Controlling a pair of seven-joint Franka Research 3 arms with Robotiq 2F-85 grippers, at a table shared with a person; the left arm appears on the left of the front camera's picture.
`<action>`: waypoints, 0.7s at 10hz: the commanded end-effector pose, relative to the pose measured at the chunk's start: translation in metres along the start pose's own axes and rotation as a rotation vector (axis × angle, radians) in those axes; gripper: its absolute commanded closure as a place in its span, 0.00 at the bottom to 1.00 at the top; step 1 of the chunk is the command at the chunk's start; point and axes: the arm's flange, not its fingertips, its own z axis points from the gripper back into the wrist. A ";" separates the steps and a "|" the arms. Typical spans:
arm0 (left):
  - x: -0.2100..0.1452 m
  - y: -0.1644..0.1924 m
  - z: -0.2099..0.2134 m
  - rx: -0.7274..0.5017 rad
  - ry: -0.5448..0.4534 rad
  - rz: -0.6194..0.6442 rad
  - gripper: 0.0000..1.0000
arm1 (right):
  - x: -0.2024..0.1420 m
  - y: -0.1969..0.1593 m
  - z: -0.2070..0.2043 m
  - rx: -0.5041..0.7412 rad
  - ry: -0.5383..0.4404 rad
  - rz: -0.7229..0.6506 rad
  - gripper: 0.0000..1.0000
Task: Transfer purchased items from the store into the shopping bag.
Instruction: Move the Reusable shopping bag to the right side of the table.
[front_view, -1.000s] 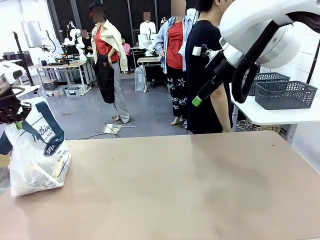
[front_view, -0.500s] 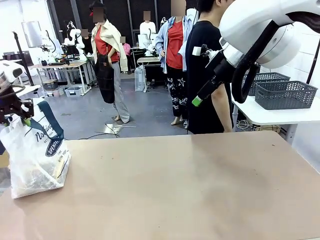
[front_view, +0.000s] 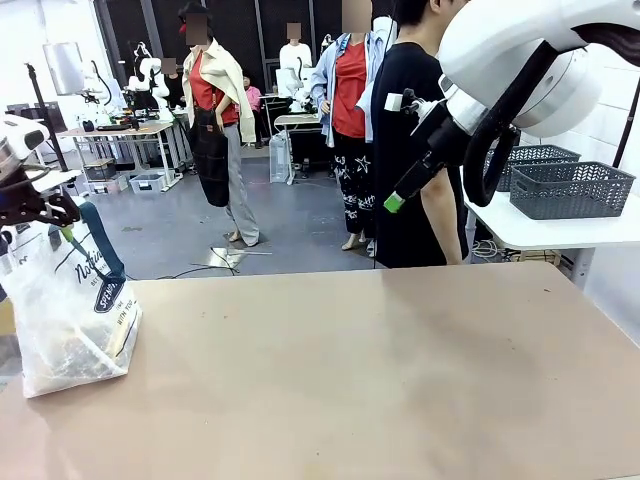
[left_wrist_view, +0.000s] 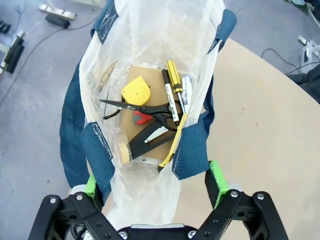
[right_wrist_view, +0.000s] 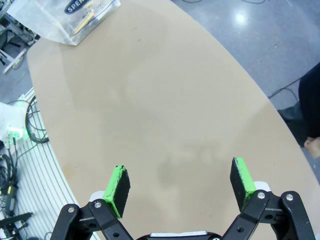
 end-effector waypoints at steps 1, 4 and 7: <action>0.001 -0.006 0.010 -0.014 0.011 -0.029 0.00 | -0.004 0.002 0.000 -0.011 0.012 0.005 0.00; 0.001 -0.024 0.026 -0.032 0.025 -0.089 0.00 | -0.004 0.002 0.000 -0.011 0.012 0.005 0.00; 0.016 -0.063 0.040 -0.265 0.123 -0.352 0.00 | -0.004 0.002 0.000 -0.011 0.012 0.005 0.00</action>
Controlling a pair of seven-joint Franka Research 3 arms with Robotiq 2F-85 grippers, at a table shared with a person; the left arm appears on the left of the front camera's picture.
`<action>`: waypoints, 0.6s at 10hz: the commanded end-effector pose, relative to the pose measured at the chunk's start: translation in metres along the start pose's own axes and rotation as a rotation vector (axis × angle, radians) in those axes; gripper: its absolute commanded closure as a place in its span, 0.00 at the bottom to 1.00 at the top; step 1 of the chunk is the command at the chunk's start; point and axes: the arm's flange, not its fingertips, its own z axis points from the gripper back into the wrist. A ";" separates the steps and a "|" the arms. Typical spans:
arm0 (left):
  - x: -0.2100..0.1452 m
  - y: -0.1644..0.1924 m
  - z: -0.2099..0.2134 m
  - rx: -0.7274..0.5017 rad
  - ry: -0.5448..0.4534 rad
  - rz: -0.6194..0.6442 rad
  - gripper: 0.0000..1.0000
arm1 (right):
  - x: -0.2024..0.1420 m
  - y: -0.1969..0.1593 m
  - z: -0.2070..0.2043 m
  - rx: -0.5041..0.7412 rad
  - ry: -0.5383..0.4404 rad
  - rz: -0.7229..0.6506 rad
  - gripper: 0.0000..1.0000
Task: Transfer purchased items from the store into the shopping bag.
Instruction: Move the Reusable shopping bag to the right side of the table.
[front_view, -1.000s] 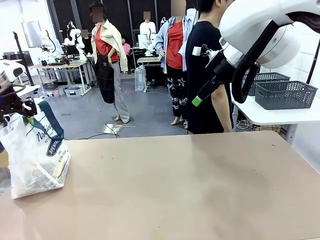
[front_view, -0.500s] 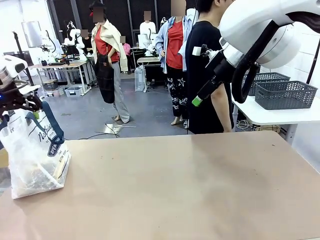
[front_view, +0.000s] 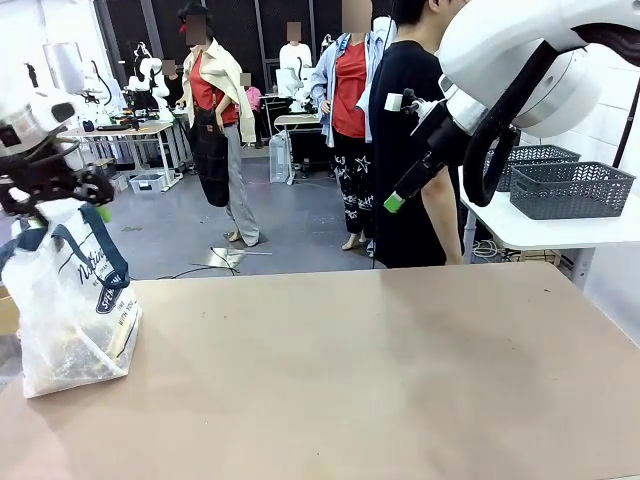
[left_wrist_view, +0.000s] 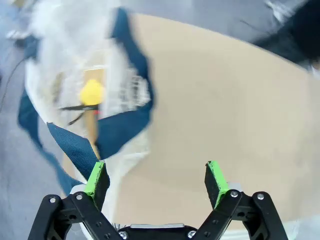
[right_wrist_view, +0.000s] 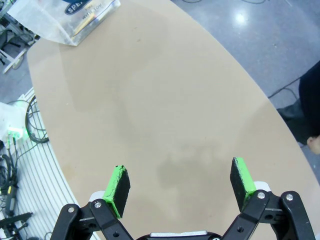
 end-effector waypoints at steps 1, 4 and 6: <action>0.023 -0.012 -0.005 -0.190 0.113 -0.164 0.00 | -0.004 0.002 0.000 -0.011 0.012 0.005 0.00; 0.039 -0.038 -0.021 -0.531 -0.027 -0.393 0.00 | -0.004 0.002 0.000 -0.011 0.012 0.005 0.00; 0.041 -0.043 -0.023 -0.713 0.008 -0.544 0.00 | -0.004 0.002 0.000 -0.011 0.012 0.005 0.00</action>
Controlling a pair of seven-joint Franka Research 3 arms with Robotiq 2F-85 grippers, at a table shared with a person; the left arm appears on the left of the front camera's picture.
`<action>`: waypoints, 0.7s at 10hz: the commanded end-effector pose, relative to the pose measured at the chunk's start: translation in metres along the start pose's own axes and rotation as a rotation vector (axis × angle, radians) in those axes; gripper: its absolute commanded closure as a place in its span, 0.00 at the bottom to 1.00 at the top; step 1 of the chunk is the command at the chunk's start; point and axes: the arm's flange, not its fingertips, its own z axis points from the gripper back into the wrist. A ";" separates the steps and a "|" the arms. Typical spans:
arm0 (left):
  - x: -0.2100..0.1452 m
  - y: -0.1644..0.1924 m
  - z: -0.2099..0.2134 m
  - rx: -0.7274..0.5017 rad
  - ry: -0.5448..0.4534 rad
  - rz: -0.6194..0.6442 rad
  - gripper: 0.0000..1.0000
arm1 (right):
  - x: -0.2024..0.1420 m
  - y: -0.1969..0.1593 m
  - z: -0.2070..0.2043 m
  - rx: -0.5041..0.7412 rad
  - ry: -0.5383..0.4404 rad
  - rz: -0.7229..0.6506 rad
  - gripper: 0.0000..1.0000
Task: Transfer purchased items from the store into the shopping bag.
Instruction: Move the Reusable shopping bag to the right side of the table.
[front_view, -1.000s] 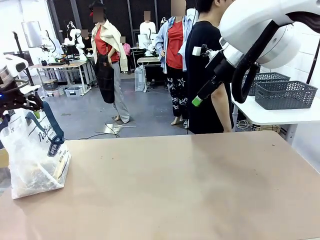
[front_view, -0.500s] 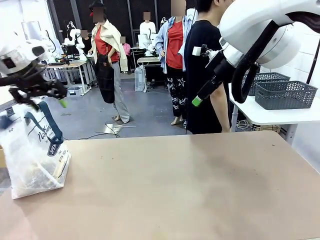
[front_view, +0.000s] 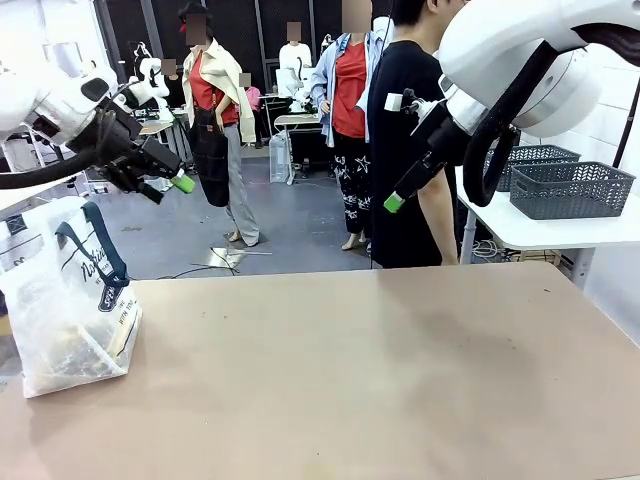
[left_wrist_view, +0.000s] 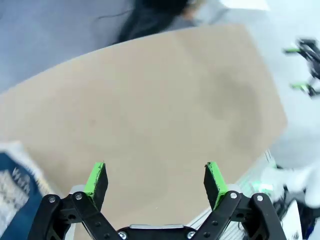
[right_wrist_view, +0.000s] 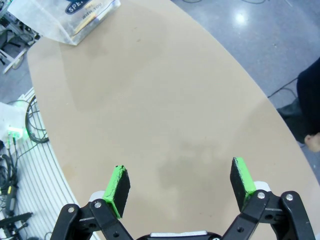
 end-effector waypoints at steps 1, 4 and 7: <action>-0.005 0.012 0.006 -0.182 0.036 -0.153 0.00 | -0.004 0.002 0.000 -0.011 0.012 0.005 0.00; -0.015 0.005 0.008 -0.149 -0.050 -0.415 0.00 | -0.004 0.002 0.000 -0.011 0.012 0.005 0.00; -0.015 0.007 0.010 -0.064 -0.149 -0.523 0.00 | -0.004 0.002 0.000 -0.011 0.012 0.005 0.00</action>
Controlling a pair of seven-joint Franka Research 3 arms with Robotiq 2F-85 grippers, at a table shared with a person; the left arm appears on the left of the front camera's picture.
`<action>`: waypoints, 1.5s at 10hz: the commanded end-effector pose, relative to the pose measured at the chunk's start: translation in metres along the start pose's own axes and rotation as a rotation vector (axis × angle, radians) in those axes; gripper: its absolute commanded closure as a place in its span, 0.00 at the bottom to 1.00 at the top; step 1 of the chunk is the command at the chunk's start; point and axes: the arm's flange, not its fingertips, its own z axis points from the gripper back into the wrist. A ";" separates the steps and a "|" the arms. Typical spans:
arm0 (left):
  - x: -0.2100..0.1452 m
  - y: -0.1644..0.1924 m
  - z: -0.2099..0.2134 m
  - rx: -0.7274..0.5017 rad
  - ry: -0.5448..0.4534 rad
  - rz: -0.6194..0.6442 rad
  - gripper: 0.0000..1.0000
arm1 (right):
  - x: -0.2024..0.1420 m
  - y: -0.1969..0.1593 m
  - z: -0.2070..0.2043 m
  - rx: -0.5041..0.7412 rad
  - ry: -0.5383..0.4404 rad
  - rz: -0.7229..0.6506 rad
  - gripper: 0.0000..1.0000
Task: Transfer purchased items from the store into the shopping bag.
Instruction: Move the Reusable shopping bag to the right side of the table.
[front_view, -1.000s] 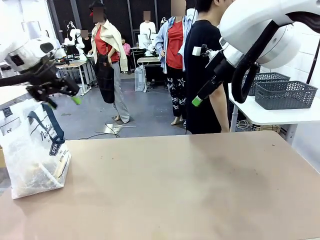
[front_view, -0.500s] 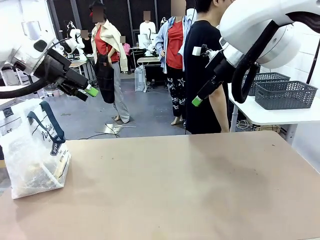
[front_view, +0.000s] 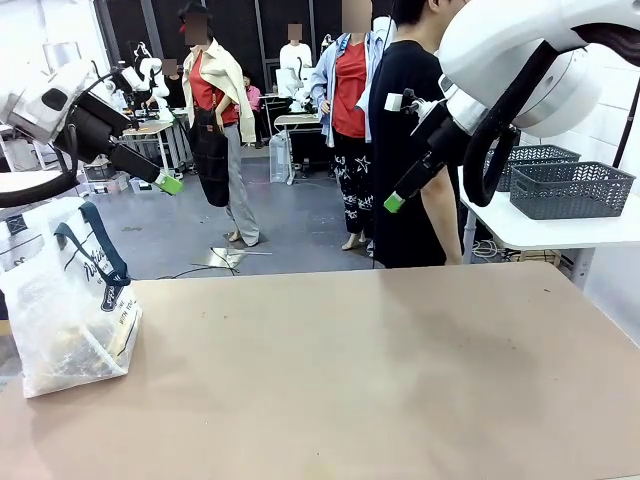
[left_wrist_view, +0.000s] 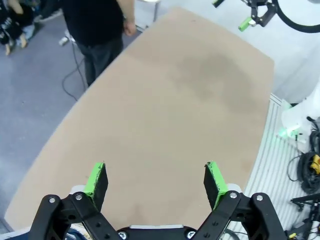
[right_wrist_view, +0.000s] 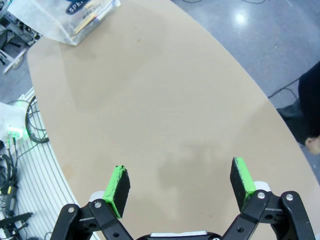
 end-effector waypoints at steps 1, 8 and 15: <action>-0.005 0.001 -0.005 0.062 -0.082 0.017 0.00 | -0.004 0.002 0.000 -0.010 0.011 0.005 0.00; 0.000 0.000 0.000 0.000 0.000 0.000 0.00 | -0.004 0.002 0.000 -0.010 0.011 0.005 0.00; 0.000 0.000 0.000 0.000 0.000 0.000 0.00 | -0.004 0.002 0.000 -0.010 0.011 0.005 0.00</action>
